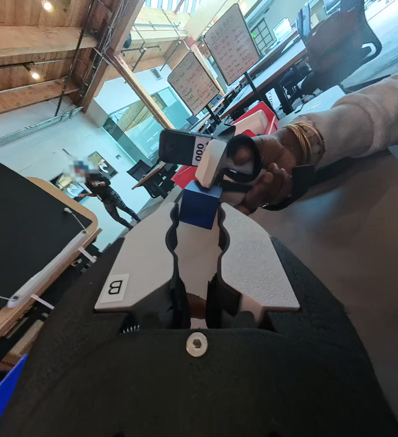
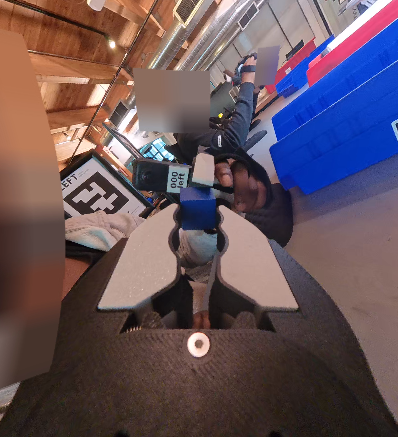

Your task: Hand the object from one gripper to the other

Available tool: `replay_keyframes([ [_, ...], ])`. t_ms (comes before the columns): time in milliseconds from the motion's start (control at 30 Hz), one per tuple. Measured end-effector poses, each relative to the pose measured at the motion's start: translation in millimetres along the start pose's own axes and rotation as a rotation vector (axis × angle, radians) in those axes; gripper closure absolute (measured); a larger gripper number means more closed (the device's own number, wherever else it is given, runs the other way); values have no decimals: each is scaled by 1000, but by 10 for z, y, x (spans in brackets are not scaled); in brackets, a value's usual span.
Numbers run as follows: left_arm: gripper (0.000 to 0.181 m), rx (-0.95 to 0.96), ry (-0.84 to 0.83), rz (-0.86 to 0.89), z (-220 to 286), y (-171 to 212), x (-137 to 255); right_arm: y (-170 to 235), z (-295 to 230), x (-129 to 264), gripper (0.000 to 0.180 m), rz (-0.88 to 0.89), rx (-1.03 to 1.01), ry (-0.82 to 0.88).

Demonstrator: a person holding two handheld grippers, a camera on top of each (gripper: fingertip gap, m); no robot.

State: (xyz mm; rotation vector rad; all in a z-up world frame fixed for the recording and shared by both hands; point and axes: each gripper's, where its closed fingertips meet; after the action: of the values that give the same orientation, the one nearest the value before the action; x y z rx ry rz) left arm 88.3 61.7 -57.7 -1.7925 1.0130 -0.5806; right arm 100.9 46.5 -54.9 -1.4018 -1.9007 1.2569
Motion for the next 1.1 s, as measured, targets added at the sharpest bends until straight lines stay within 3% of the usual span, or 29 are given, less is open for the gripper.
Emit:
replay_keyframes([
  [100,151,159,51,6,1,-25,17,-33,-6,-9,148,8,109,24],
  [167,151,358,110,49,-21,-91,51,-104,-9,0,132,19,323,103],
  [267,151,732,267,127,-49,-205,133,-153,-46,22,120,-47,799,273],
  [400,152,1164,506,97,26,-193,167,-136,-156,11,127,-165,1540,503],
  [500,152,1165,555,25,153,-146,147,-40,-173,-60,131,-235,1779,548],
  [633,152,1144,581,-40,264,-98,128,52,-135,-102,151,-289,1843,535],
  [700,153,1107,559,-1,214,-124,128,23,-109,-90,151,-293,1787,546],
  [767,134,967,472,81,130,-197,122,-49,-103,-63,151,-231,1573,515],
  [833,120,696,326,133,62,-224,116,-123,-49,-25,152,-156,1198,452],
  [900,116,350,157,154,1,-224,107,-133,-42,-14,152,-67,724,291],
  [967,116,129,53,167,-14,-244,101,-121,-53,19,152,-1,300,111],
  [1033,119,98,40,132,2,-192,66,-119,-31,57,151,44,83,17],
  [1100,125,134,65,102,26,-140,44,-82,12,49,152,37,52,23],
])
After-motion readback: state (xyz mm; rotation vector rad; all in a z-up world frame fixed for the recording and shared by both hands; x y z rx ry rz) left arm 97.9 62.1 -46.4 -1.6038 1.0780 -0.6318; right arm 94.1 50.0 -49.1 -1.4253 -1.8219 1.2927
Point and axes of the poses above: each gripper's, where its closed fingertips meet, x back along the fingers, y out of its underside, z = x × y across the jaws, and after that the axes turned 13 degrees about x, right-handed
